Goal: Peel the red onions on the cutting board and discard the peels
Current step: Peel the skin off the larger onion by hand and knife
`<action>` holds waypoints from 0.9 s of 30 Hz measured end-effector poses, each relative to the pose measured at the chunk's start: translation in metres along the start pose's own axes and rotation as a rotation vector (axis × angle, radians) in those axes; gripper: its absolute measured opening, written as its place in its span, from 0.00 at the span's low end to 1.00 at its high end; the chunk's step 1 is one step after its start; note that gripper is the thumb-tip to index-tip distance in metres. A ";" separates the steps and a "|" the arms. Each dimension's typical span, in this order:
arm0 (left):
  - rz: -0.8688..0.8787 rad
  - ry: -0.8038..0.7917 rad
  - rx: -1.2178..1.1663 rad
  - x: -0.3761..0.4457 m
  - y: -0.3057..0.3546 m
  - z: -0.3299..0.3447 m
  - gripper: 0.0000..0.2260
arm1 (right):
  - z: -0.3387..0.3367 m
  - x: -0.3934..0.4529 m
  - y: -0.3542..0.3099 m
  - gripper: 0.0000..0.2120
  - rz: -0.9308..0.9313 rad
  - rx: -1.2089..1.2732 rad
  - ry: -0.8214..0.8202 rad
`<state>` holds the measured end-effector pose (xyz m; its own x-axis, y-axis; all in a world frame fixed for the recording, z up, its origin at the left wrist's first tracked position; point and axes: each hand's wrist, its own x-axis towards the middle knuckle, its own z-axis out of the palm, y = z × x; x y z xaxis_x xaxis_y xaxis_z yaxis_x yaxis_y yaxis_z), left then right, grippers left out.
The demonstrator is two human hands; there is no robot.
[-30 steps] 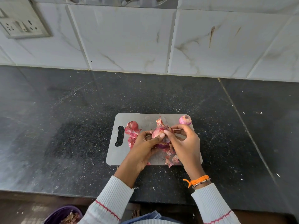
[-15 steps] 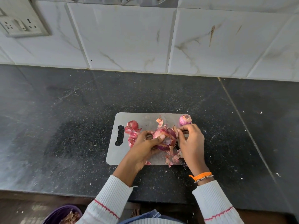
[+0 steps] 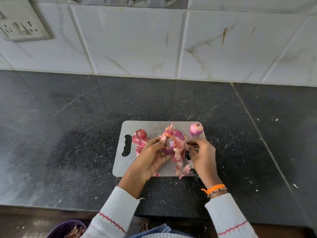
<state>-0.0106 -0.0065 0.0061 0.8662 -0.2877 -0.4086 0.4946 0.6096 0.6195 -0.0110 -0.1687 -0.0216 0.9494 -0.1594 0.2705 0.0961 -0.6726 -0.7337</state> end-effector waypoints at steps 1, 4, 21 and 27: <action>0.005 0.002 0.007 0.000 0.000 0.000 0.05 | 0.000 0.000 -0.002 0.08 0.011 0.024 0.004; 0.027 0.000 0.063 0.000 -0.002 0.001 0.08 | -0.002 0.002 -0.013 0.10 0.098 0.150 0.034; 0.084 -0.046 0.293 0.005 -0.009 0.001 0.17 | 0.000 0.009 -0.019 0.03 0.268 0.432 0.084; 0.038 -0.123 0.115 0.004 -0.008 0.000 0.18 | -0.001 0.011 -0.005 0.04 0.258 0.308 0.068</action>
<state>-0.0109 -0.0124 -0.0004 0.8832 -0.3584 -0.3025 0.4599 0.5350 0.7088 -0.0018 -0.1676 -0.0140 0.9332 -0.3490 0.0859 -0.0480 -0.3580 -0.9325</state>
